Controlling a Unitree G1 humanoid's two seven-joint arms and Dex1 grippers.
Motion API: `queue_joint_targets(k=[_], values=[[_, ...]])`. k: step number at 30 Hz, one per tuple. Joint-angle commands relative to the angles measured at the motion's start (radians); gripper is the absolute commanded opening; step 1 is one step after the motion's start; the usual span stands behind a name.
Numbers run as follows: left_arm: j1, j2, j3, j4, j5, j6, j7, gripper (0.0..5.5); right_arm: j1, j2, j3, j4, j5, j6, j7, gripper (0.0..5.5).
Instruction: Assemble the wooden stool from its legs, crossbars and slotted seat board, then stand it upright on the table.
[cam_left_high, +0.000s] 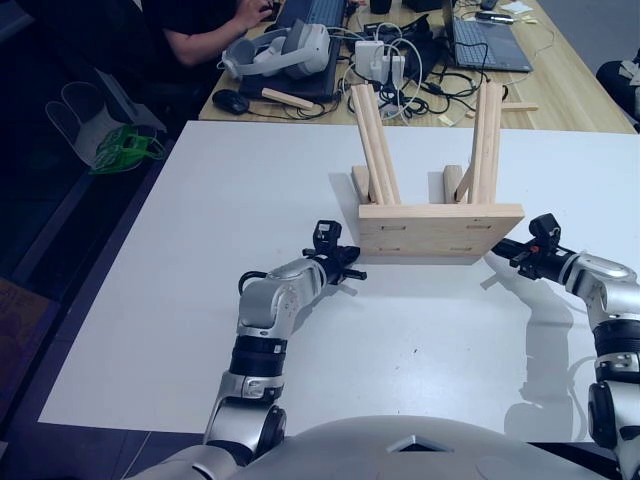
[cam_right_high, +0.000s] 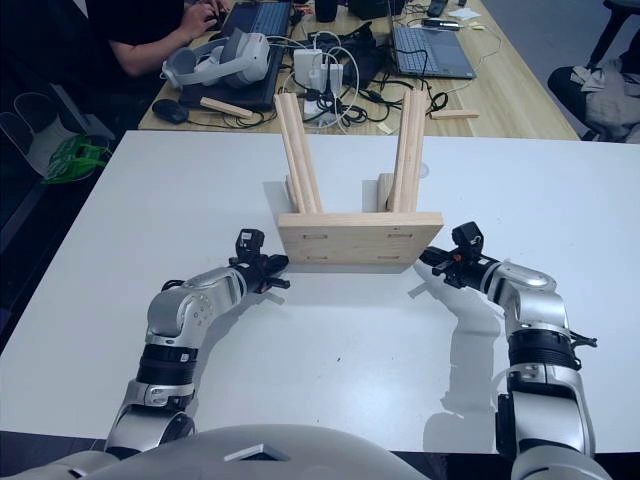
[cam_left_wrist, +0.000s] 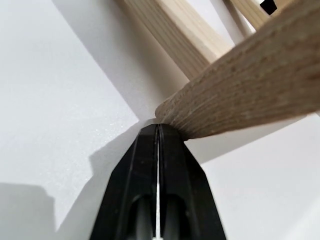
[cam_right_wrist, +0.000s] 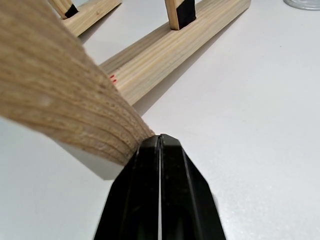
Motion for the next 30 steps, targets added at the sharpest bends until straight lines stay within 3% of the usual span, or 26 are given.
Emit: queue_joint_targets(k=[1,30], values=[[-0.015,-0.033,-0.023,-0.045,-0.064,0.009,-0.060,0.05,0.018,0.019,0.006,-0.115,0.069,0.054,0.055,0.00],[-0.024,-0.077,0.067,-0.163,-0.262,-0.008,-0.131,0.05,0.033,0.051,-0.104,-0.411,0.276,0.349,0.005,0.00]])
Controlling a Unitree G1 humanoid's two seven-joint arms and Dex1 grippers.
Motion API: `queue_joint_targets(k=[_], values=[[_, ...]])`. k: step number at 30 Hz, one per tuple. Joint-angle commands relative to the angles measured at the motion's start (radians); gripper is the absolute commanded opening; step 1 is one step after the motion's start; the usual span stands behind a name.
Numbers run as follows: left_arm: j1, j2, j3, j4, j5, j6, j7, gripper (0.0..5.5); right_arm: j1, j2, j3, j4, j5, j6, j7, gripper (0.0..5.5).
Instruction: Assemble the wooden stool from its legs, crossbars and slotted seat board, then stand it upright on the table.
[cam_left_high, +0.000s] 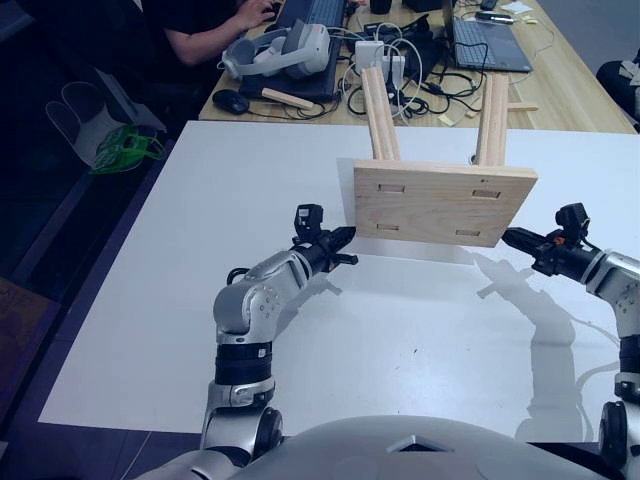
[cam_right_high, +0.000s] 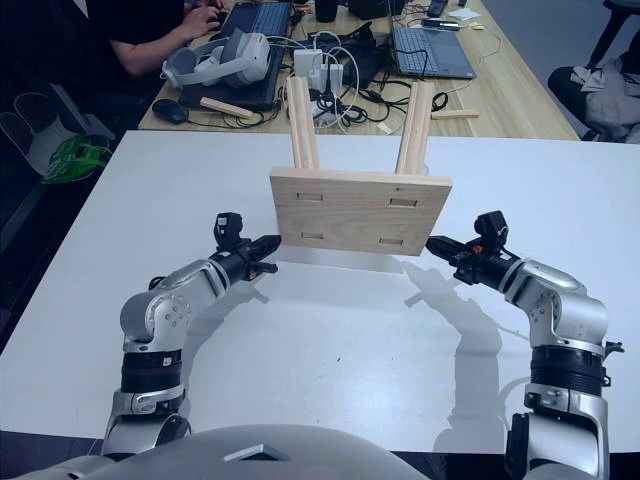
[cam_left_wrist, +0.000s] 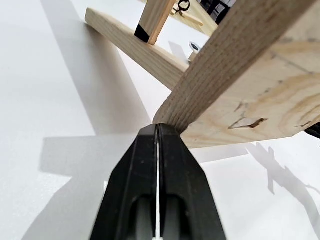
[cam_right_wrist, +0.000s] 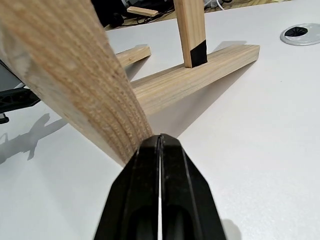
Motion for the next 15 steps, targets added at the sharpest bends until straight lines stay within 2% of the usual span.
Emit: queue_joint_targets(k=[1,15], values=[[-0.043,-0.077,-0.052,-0.044,-0.115,0.006,-0.085,0.05,-0.059,0.064,0.033,-0.078,0.096,0.029,0.030,0.00],[-0.056,-0.077,-0.031,-0.073,-0.210,-0.021,-0.092,0.05,-0.091,0.085,-0.002,-0.120,0.153,0.078,-0.014,0.00]])
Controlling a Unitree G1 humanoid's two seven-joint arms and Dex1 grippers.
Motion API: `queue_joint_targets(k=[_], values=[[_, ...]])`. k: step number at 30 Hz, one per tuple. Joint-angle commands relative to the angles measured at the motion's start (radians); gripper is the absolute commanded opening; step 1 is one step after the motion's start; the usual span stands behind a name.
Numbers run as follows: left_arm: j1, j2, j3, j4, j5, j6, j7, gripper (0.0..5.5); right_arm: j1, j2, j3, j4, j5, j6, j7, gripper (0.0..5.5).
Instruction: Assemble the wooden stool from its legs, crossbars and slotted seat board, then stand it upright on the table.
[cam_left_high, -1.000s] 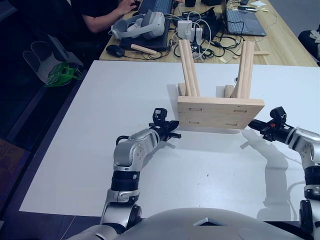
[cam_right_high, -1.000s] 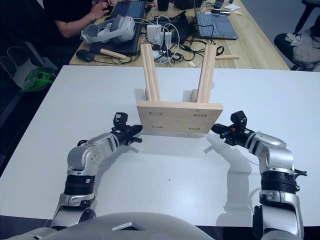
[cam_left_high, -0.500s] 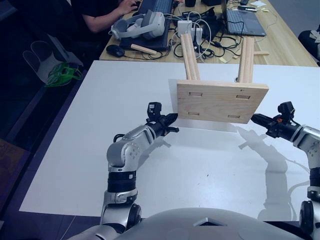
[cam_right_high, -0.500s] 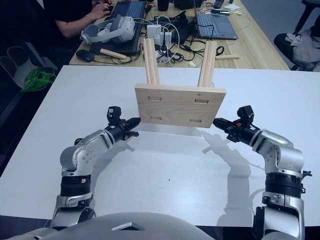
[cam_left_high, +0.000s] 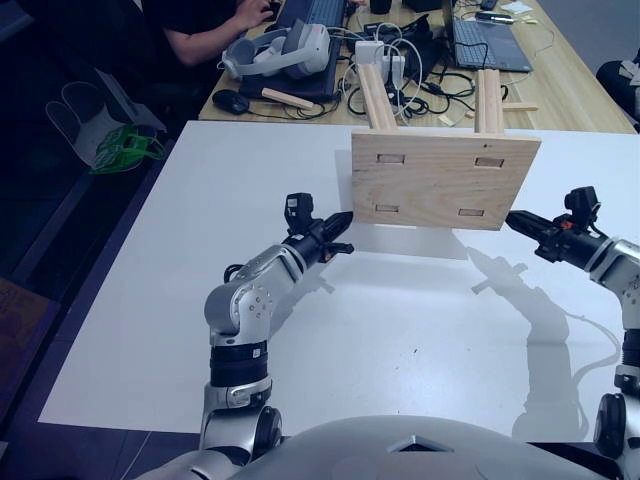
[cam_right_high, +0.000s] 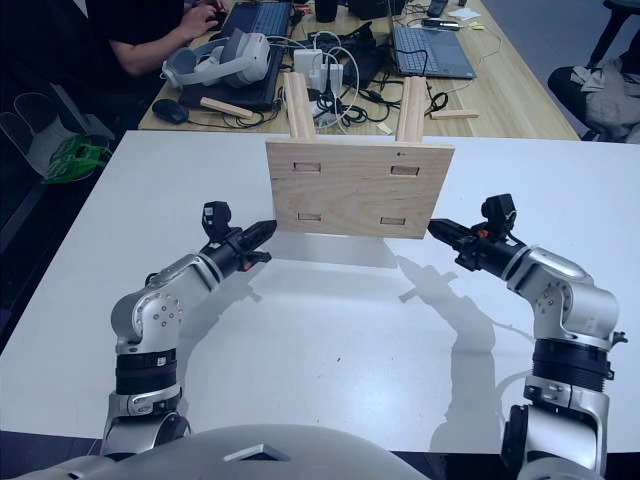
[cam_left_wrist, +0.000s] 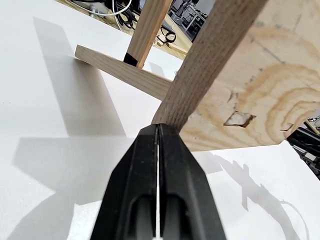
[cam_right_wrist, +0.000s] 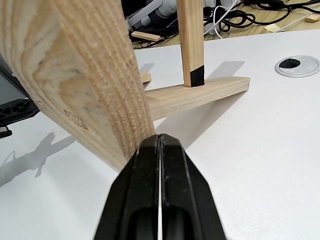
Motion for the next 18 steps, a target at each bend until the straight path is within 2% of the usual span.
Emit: queue_joint_targets(k=[1,18], values=[[-0.056,-0.076,-0.072,-0.040,-0.113,0.016,-0.091,0.05,-0.061,0.072,0.043,-0.061,0.099,0.021,0.040,0.00],[-0.079,-0.068,-0.056,-0.072,-0.222,-0.020,-0.079,0.05,-0.126,0.111,0.007,-0.110,0.172,0.060,-0.034,0.00]])
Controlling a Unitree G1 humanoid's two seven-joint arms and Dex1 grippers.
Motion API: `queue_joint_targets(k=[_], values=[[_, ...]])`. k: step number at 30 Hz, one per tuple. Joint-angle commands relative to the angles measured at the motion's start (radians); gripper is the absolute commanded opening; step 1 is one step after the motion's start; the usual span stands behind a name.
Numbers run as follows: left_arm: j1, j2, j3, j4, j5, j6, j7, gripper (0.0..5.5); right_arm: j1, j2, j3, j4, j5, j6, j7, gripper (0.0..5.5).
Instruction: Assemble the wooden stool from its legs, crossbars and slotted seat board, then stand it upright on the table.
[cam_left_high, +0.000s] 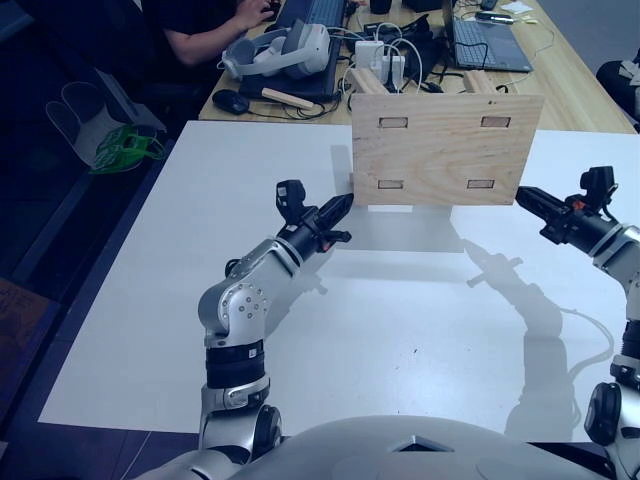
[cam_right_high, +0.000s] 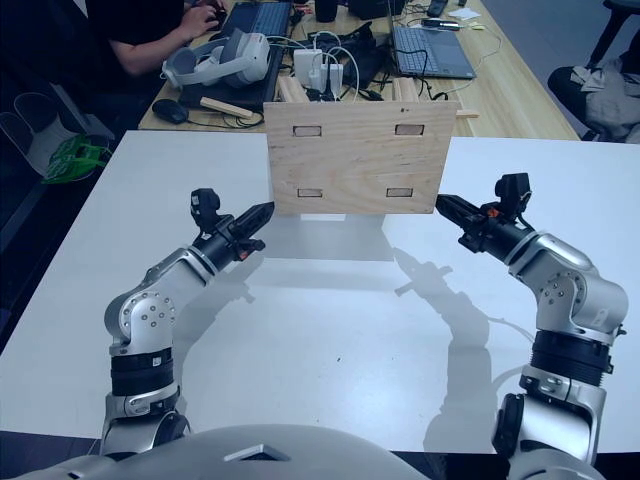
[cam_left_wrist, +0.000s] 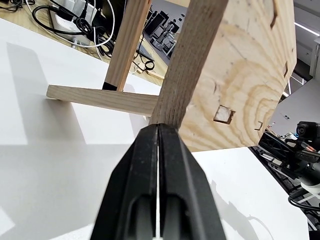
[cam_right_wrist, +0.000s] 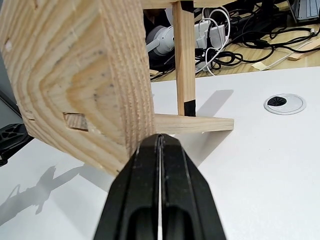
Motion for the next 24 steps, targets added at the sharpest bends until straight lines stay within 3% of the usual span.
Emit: queue_joint_targets(k=[1,24], values=[[-0.077,-0.069,-0.085,-0.035,-0.102,0.030,-0.078,0.05,-0.071,0.075,0.069,-0.071,0.105,0.026,0.052,0.00],[-0.130,-0.066,-0.065,-0.048,-0.173,-0.003,-0.042,0.05,-0.109,0.096,0.043,-0.090,0.160,0.042,0.017,0.00]])
